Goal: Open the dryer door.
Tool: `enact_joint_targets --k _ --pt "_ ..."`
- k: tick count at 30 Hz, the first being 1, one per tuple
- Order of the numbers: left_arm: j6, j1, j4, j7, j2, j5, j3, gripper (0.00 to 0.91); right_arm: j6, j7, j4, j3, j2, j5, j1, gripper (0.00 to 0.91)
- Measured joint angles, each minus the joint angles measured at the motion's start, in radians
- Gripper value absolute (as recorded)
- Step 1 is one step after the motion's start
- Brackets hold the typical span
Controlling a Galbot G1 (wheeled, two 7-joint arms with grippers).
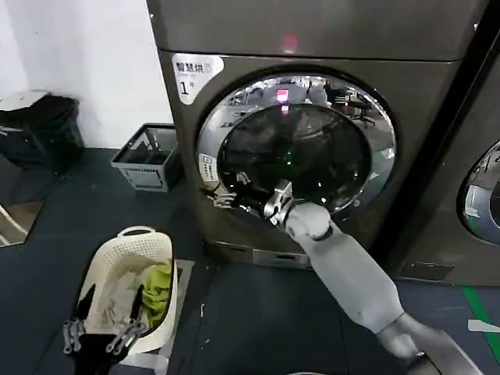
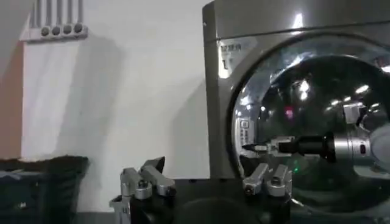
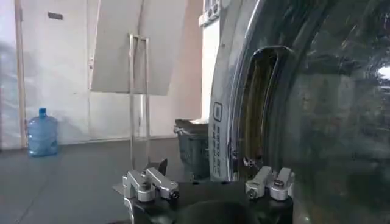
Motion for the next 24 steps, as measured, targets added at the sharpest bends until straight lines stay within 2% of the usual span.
enact_joint_targets --k 5,12,17,24 --pt "0.028 -0.023 0.007 0.022 0.022 -0.073 -0.021 0.907 -0.006 -0.061 0.022 0.009 -0.023 0.002 -0.005 0.907" --pt "0.09 -0.093 0.045 0.093 0.111 -0.275 -0.101 0.907 -0.068 -0.214 0.111 0.039 -0.086 0.008 -0.049 0.907" --pt "0.228 -0.181 0.095 0.045 0.247 -0.463 -0.176 0.907 -0.095 -0.315 0.189 0.072 -0.133 0.016 -0.093 0.907" --pt "0.247 -0.32 0.193 0.036 0.424 -0.592 -0.164 0.907 -0.116 -0.458 0.302 0.137 -0.197 0.024 -0.174 0.907"
